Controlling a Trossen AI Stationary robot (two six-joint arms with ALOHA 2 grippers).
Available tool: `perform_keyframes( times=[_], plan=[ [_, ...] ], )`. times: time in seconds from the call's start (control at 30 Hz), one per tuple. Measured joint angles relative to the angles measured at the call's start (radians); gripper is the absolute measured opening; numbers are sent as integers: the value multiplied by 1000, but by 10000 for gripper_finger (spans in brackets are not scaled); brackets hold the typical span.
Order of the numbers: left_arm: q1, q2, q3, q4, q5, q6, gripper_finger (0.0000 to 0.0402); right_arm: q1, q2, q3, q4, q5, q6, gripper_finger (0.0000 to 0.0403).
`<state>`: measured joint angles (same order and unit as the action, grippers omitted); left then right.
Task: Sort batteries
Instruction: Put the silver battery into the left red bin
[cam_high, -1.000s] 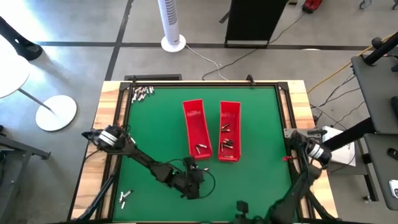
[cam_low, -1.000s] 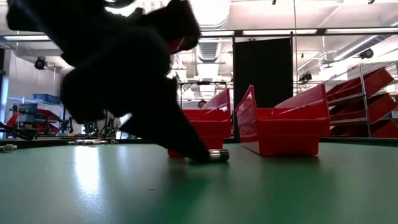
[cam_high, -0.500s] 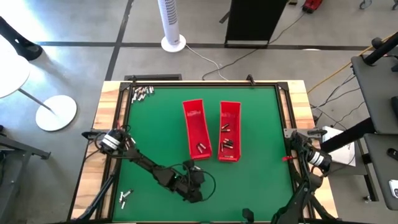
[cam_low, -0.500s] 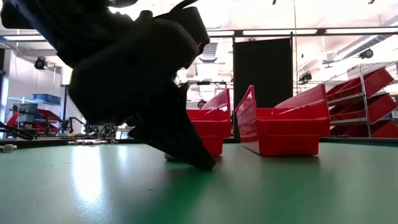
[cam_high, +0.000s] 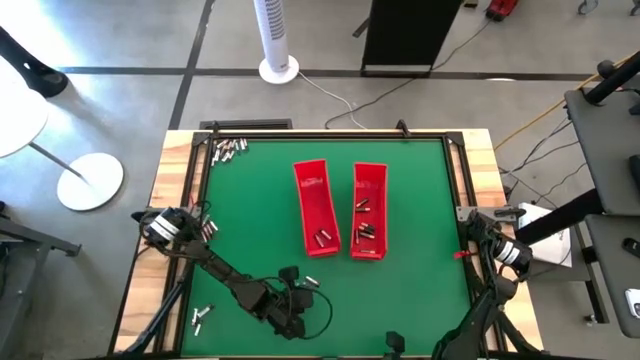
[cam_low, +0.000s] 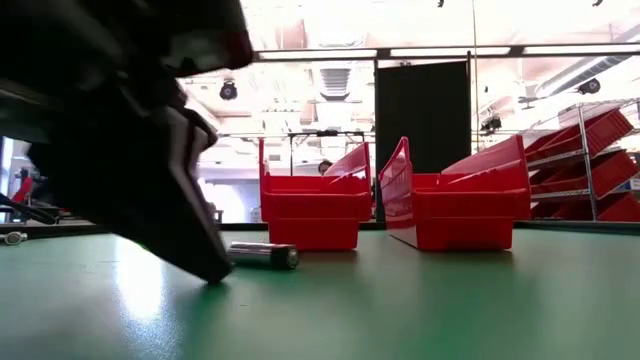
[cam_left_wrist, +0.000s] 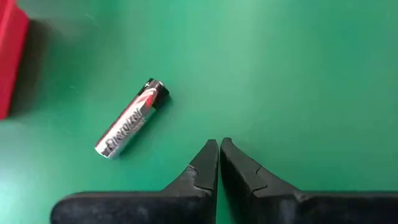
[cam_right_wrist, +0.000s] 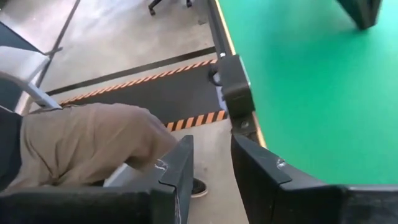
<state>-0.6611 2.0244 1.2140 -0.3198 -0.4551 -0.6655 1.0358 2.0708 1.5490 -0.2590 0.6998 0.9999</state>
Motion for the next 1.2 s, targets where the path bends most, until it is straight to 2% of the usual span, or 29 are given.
perform_keyframes(
  times=[0.13, 0.33, 0.47, 0.67, 0.83, 0.97, 1.03, 1.17, 1.2],
  plan=[
    [-13, -21, -1, -13, 10, 83, 0, -22, 0, 0, 0, 0, -54, 100],
    [-57, -79, 1, -45, -40, 255, 9, -49, 0, 0, -34, 0, -101, 105],
    [-30, -99, -6, -52, -16, 302, 51, -76, 0, 0, -76, 0, -101, 126],
    [43, -48, -13, -42, 3, 405, 131, -107, 0, 0, -83, -1, -122, 159],
    [78, -23, -14, -28, 38, 446, 158, -112, 0, 0, -81, -47, -119, 176],
    [92, -21, -22, -23, 142, 412, 142, -111, 0, 0, -80, -50, -113, 180],
    [93, -20, -23, -24, 188, 385, 114, -109, 0, 0, -80, -53, -122, 179],
    [100, -19, -28, -23, 240, 336, 30, -109, 0, 0, -81, -62, -144, 174],
    [103, -19, -29, -23, 248, 325, 23, -109, 0, 0, -81, -71, -148, 173]
  ],
)
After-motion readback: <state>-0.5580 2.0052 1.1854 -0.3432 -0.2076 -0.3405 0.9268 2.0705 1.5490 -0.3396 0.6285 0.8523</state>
